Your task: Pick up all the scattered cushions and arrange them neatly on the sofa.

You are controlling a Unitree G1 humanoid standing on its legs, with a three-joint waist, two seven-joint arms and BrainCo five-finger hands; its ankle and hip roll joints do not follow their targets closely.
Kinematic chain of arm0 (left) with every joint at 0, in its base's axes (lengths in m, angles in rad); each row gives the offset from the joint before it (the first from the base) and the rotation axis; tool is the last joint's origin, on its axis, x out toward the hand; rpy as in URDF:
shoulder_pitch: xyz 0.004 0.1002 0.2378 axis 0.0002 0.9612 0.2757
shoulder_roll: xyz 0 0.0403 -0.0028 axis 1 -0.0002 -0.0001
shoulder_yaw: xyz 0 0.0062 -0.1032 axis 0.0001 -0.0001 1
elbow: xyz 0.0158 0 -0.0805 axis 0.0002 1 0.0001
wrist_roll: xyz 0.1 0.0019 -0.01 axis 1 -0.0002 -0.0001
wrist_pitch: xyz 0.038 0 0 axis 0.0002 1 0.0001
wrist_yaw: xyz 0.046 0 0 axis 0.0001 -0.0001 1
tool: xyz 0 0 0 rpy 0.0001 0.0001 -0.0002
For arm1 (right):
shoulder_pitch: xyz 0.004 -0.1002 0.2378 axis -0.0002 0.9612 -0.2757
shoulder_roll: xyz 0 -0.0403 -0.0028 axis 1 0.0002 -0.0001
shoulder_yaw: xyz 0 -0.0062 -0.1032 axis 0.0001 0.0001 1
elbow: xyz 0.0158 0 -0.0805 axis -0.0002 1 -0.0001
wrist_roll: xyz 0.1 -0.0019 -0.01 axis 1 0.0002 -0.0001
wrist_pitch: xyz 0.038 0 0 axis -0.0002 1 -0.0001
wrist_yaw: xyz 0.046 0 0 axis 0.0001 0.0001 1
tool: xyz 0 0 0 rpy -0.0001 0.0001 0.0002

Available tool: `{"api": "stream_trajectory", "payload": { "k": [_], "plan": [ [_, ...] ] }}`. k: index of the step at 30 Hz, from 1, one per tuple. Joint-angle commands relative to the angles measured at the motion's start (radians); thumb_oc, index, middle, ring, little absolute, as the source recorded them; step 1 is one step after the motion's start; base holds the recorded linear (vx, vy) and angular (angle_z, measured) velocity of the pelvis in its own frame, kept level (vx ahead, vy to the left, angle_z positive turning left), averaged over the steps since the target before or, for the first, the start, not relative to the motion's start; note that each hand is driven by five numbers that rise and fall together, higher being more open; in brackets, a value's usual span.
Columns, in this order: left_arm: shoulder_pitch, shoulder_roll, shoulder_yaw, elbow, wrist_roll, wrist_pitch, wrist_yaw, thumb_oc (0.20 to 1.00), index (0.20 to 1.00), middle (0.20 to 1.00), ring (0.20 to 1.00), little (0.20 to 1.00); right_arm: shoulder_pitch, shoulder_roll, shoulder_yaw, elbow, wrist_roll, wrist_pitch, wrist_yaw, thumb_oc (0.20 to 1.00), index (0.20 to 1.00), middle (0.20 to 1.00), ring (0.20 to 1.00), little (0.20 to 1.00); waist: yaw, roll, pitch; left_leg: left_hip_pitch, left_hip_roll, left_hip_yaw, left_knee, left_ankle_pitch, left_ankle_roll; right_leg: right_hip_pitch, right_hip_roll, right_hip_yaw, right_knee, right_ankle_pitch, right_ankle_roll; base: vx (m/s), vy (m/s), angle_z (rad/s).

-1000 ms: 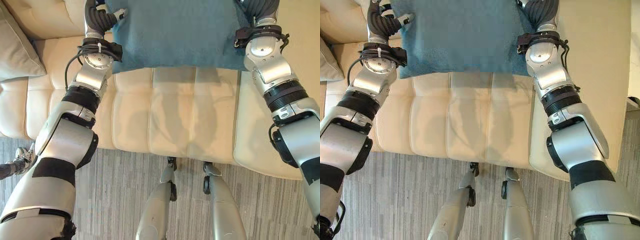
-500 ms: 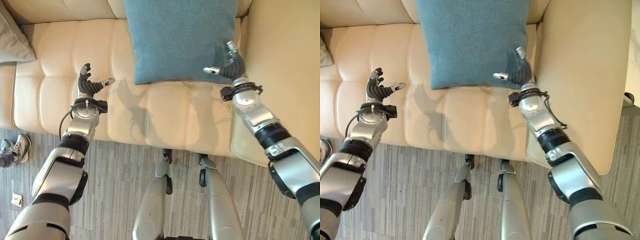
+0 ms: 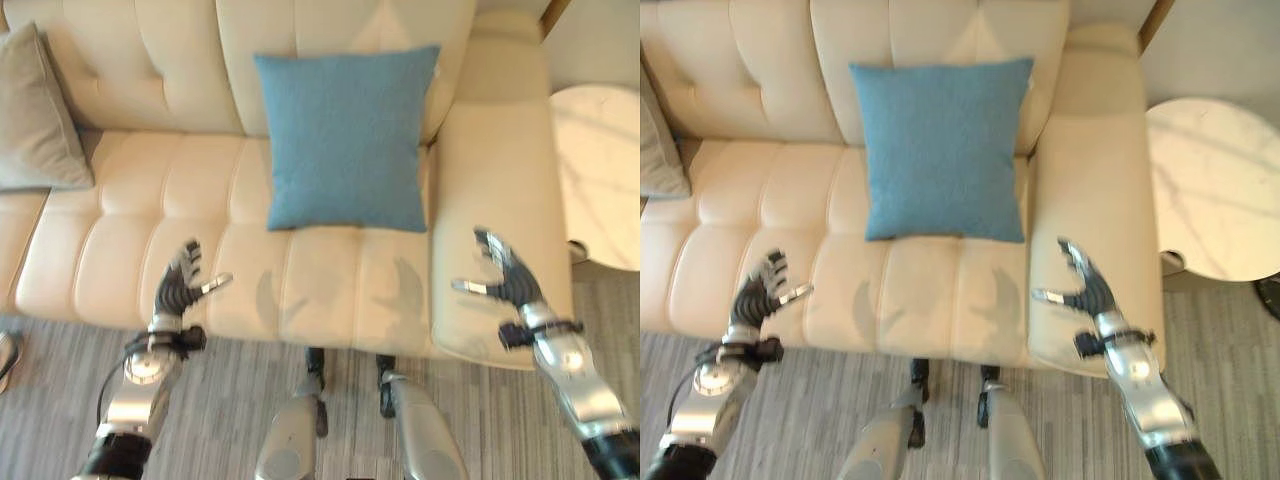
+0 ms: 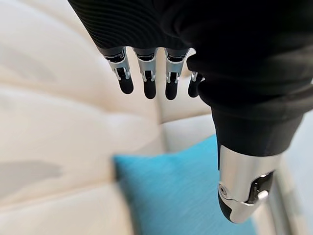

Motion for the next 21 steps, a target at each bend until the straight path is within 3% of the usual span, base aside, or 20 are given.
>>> {"api": "stream_trajectory", "payload": {
  "k": [1, 4, 6, 7, 10, 13, 14, 17, 20, 21],
  "plan": [
    [0.046, -0.027, 0.035, 0.121, 0.116, 0.002, -0.034, 1.000, 1.000, 1.000, 1.000, 1.000, 0.023, 0.063, 0.007, 0.143, 0.000, -0.002, 0.055, 1.000, 1.000, 1.000, 1.000, 1.000, -0.024, -0.027, -0.114, 0.090, -0.080, 0.040, 0.032, -0.156, 0.015, 0.120, -0.001, 0.033, -0.252, 0.112, 0.124, -0.03, 0.091, -0.32],
    [0.094, -0.096, 0.026, 0.245, 0.139, 0.024, -0.042, 1.000, 1.000, 1.000, 1.000, 1.000, 0.046, 0.124, -0.004, 0.284, -0.015, 0.019, 0.041, 1.000, 1.000, 1.000, 1.000, 1.000, -0.033, -0.022, -0.142, 0.137, -0.086, 0.056, -0.023, -0.144, 0.026, 0.121, 0.008, 0.058, -0.252, 0.134, 0.142, -0.10, 0.092, -0.71],
    [0.085, -0.100, 0.015, 0.307, 0.141, 0.031, -0.032, 1.000, 1.000, 1.000, 1.000, 1.000, 0.024, 0.143, 0.013, 0.343, -0.021, 0.029, 0.030, 1.000, 1.000, 1.000, 1.000, 1.000, -0.039, -0.022, -0.128, 0.139, -0.079, 0.072, -0.040, -0.123, 0.029, 0.087, 0.014, 0.057, -0.173, 0.153, 0.156, -0.25, 0.029, -0.67],
    [0.076, -0.097, 0.009, 0.328, 0.146, 0.028, -0.021, 1.000, 1.000, 1.000, 1.000, 1.000, 0.016, 0.151, 0.017, 0.370, -0.019, 0.030, 0.016, 1.000, 1.000, 1.000, 1.000, 1.000, -0.034, -0.011, -0.111, 0.139, -0.062, 0.078, -0.043, -0.106, 0.027, 0.080, 0.022, 0.034, -0.092, 0.120, 0.158, -0.33, 0.011, -0.54],
    [0.060, -0.073, -0.011, 0.346, 0.165, 0.025, -0.014, 1.000, 1.000, 1.000, 1.000, 1.000, 0.017, 0.161, 0.031, 0.411, -0.017, 0.025, 0.004, 1.000, 1.000, 1.000, 1.000, 1.000, -0.023, 0.014, -0.106, 0.107, -0.020, 0.077, -0.041, -0.058, 0.025, 0.098, 0.009, 0.001, 0.119, 0.020, 0.115, -0.35, -0.058, -0.21],
    [0.058, -0.057, -0.010, 0.361, 0.168, 0.031, -0.010, 1.000, 1.000, 1.000, 1.000, 1.000, 0.029, 0.159, 0.016, 0.436, -0.025, 0.032, -0.011, 1.000, 1.000, 1.000, 1.000, 1.000, -0.005, 0.013, -0.130, 0.082, -0.006, 0.062, -0.043, -0.035, 0.017, 0.174, -0.019, 0.018, 0.233, 0.005, 0.102, -0.24, -0.145, 0.11],
    [0.064, -0.057, -0.004, 0.379, 0.179, 0.029, 0.006, 1.000, 1.000, 1.000, 1.000, 1.000, 0.036, 0.155, 0.006, 0.443, -0.026, 0.030, -0.023, 1.000, 1.000, 1.000, 1.000, 1.000, 0.005, 0.003, -0.134, 0.067, -0.001, 0.058, -0.044, -0.019, 0.006, 0.223, -0.026, 0.032, 0.197, 0.004, 0.105, -0.31, -0.255, 0.12],
    [0.046, -0.058, -0.013, 0.383, 0.175, 0.027, 0.011, 1.000, 1.000, 1.000, 1.000, 1.000, 0.021, 0.144, 0.008, 0.440, -0.019, 0.036, -0.027, 1.000, 1.000, 1.000, 1.000, 1.000, 0.028, -0.012, -0.150, -0.015, 0.010, 0.049, -0.033, 0.031, -0.022, 0.320, 0.015, 0.042, -0.039, -0.111, 0.073, -0.24, -0.238, 0.03],
    [0.028, -0.075, -0.021, 0.395, 0.168, 0.027, 0.026, 1.000, 1.000, 1.000, 1.000, 1.000, 0.007, 0.124, 0.004, 0.451, -0.023, 0.043, -0.044, 1.000, 1.000, 1.000, 1.000, 1.000, 0.026, -0.001, -0.138, -0.077, 0.038, 0.060, -0.024, 0.087, -0.072, 0.319, 0.044, 0.027, -0.145, -0.114, 0.048, -0.25, -0.191, -0.10],
    [0.027, -0.076, -0.021, 0.395, 0.168, 0.027, 0.026, 1.000, 1.000, 1.000, 1.000, 1.000, 0.006, 0.123, 0.004, 0.451, -0.023, 0.043, -0.044, 1.000, 1.000, 1.000, 1.000, 1.000, 0.025, 0.000, -0.139, -0.078, 0.038, 0.059, -0.024, 0.088, -0.072, 0.318, 0.045, 0.026, -0.146, -0.113, 0.048, -0.35, -0.095, 0.13]
  ]
}}
